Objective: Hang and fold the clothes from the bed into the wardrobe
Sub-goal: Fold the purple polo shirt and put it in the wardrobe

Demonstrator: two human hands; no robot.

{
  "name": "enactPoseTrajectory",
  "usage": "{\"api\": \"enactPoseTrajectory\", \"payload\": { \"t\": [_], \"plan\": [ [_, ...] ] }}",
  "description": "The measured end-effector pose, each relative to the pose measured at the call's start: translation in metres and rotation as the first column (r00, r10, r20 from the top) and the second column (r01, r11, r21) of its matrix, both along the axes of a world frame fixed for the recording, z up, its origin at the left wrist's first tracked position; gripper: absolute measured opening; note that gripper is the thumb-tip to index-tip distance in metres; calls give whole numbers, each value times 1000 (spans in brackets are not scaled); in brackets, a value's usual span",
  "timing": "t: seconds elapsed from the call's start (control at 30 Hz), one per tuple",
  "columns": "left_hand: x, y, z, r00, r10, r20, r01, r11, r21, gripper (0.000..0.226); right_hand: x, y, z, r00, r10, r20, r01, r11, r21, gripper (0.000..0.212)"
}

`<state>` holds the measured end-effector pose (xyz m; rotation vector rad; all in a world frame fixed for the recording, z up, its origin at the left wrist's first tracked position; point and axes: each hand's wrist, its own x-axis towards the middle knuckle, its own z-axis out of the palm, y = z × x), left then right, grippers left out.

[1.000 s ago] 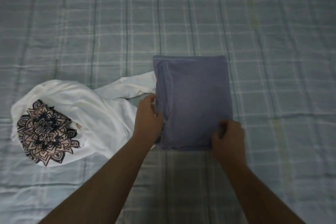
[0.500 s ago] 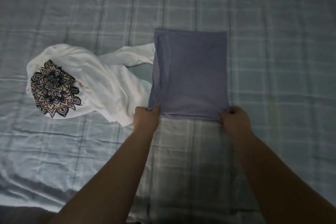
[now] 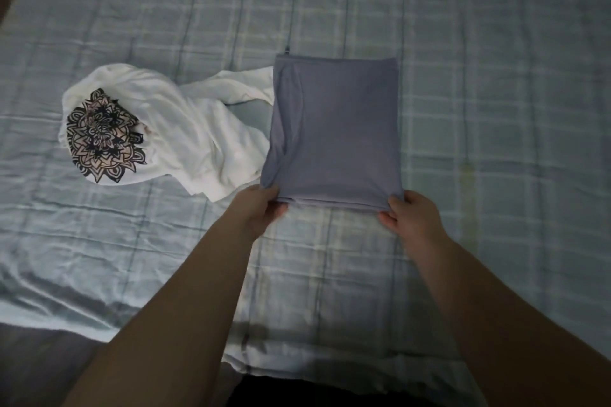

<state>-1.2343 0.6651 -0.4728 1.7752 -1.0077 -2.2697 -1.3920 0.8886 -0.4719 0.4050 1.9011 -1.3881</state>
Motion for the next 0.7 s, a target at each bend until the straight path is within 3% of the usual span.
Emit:
{"api": "enactPoseTrajectory", "payload": {
  "t": [0.2, 0.3, 0.53, 0.7],
  "plan": [
    [65, 44, 13, 991, -136, -14, 136, 991, 9, 34, 55, 52, 15, 994, -43, 101, 43, 999, 4, 14],
    [101, 68, 16, 993, -120, 14, 120, 992, 25, 32, 88, 82, 16, 995, 24, 96, -32, 996, 82, 11],
    [167, 114, 29, 972, -168, 165, 166, 986, 26, 30, 166, 129, 12, 983, -42, 181, 4, 979, 206, 12],
    [175, 118, 38, 980, -149, 131, 158, 985, -65, 32, 175, 125, 25, 996, -77, 45, 69, 984, 167, 18]
  ]
}}
